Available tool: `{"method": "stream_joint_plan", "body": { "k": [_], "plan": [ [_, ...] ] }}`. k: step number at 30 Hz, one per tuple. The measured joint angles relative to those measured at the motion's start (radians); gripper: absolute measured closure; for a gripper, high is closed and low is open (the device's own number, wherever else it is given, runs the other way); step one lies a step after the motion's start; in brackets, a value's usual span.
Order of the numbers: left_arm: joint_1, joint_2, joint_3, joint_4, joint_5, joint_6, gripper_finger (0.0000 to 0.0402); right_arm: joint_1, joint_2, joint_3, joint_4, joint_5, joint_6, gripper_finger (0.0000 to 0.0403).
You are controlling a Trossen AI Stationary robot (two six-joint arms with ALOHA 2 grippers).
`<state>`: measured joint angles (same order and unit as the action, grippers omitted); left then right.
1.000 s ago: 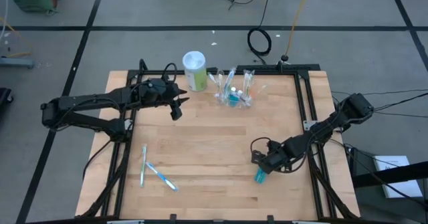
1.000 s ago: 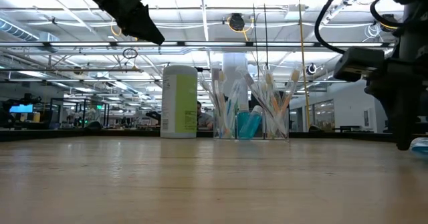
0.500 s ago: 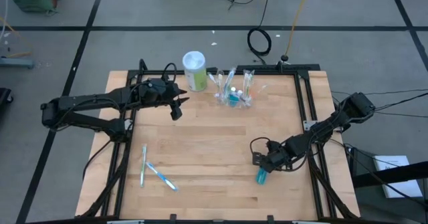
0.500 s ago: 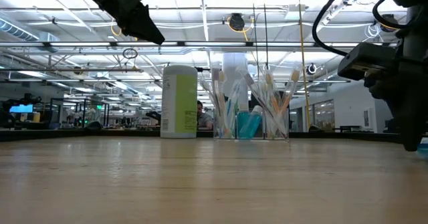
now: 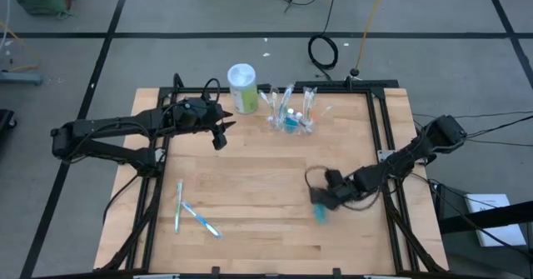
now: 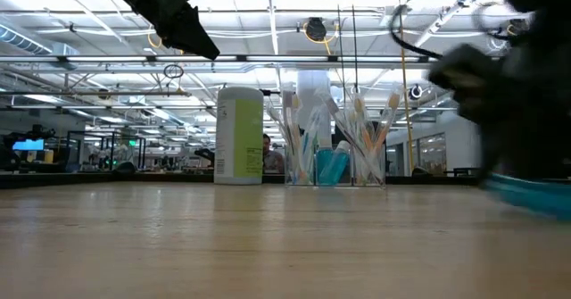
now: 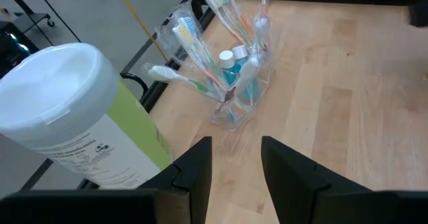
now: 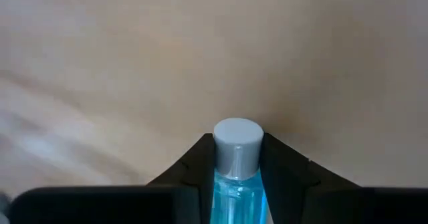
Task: Pick & Place toothbrushing station
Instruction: Put the blue mouthwash into the transparent organizer
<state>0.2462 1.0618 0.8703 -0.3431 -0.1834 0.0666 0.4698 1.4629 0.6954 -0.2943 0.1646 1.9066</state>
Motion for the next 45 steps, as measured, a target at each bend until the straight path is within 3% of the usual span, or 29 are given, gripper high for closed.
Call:
{"method": "stream_joint_plan", "body": {
  "k": [3,9,12,16,21,29,45],
  "plan": [
    [0.0,0.0,0.0,0.0,0.0,0.0,0.027,-0.046,-0.029,0.0,0.082,0.17,-0.115,0.0314],
    [0.0,0.0,0.0,-0.002,0.0,0.0,0.027,-0.188,-0.044,0.001,0.303,0.321,-0.515,0.0314],
    [0.0,0.0,0.0,-0.003,0.0,0.0,0.027,-0.271,-0.03,0.001,0.497,0.335,-0.757,0.0314],
    [0.0,0.0,0.0,-0.002,0.001,-0.007,0.027,-0.38,-0.013,0.003,0.729,0.277,-1.0,0.0314],
    [0.0,0.0,0.0,-0.002,0.001,-0.023,0.027,-0.489,0.015,0.003,0.793,0.259,-1.093,0.0314],
    [0.0,0.0,0.0,0.002,0.001,-0.023,0.027,-0.581,0.042,0.03,0.815,0.32,-1.221,0.0314],
    [0.0,0.0,0.0,0.003,0.0,-0.019,0.027,-0.619,0.03,0.031,0.856,0.687,-1.42,0.0314]
  ]
}}
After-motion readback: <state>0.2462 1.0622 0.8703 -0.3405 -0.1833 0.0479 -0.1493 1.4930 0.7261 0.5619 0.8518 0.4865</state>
